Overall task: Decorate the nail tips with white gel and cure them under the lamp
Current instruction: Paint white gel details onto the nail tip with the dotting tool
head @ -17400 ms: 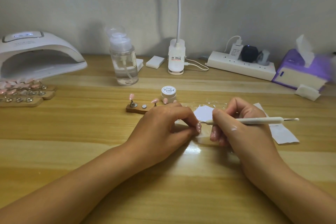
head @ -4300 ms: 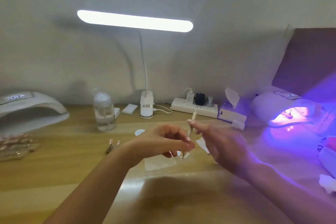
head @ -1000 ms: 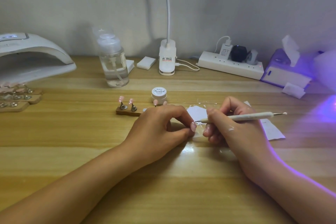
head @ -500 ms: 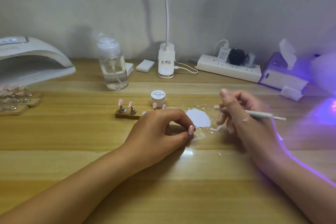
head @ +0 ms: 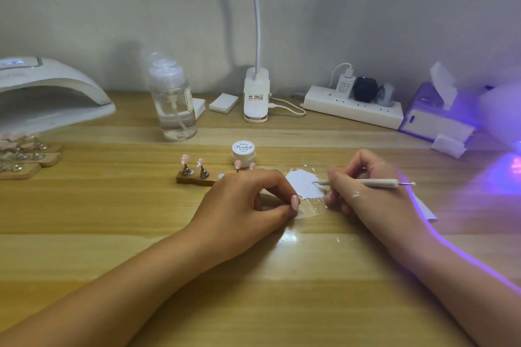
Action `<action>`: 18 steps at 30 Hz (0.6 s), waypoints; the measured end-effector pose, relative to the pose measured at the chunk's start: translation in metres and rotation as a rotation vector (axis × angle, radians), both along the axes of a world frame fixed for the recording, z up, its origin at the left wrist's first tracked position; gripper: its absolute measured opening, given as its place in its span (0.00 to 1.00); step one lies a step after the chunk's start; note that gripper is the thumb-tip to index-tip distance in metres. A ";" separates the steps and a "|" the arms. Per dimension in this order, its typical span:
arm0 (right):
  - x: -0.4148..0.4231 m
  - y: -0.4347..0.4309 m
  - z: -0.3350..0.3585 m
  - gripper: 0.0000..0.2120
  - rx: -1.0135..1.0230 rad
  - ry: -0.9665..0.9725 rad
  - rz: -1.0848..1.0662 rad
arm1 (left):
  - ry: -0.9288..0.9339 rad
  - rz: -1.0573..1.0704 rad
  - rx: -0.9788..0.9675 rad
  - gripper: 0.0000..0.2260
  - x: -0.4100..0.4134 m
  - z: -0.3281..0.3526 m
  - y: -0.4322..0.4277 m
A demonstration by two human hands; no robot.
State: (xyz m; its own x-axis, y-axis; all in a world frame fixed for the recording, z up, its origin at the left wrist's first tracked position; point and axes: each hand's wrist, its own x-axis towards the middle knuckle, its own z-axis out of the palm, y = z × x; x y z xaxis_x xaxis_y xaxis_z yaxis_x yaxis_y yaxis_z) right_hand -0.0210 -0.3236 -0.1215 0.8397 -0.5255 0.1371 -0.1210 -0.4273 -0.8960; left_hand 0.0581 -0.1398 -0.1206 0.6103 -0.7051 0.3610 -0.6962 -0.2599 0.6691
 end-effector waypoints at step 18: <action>-0.010 0.031 0.008 0.14 0.403 -0.157 0.056 | -0.015 -0.006 -0.013 0.08 0.003 -0.001 0.000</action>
State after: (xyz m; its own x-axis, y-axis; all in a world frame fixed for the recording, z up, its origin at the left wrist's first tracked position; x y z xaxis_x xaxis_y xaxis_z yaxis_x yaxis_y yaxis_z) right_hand -0.0308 -0.2929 -0.1131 0.8538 -0.5173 0.0588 0.0435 -0.0417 -0.9982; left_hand 0.0610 -0.1393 -0.1216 0.6008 -0.7040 0.3788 -0.7075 -0.2476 0.6620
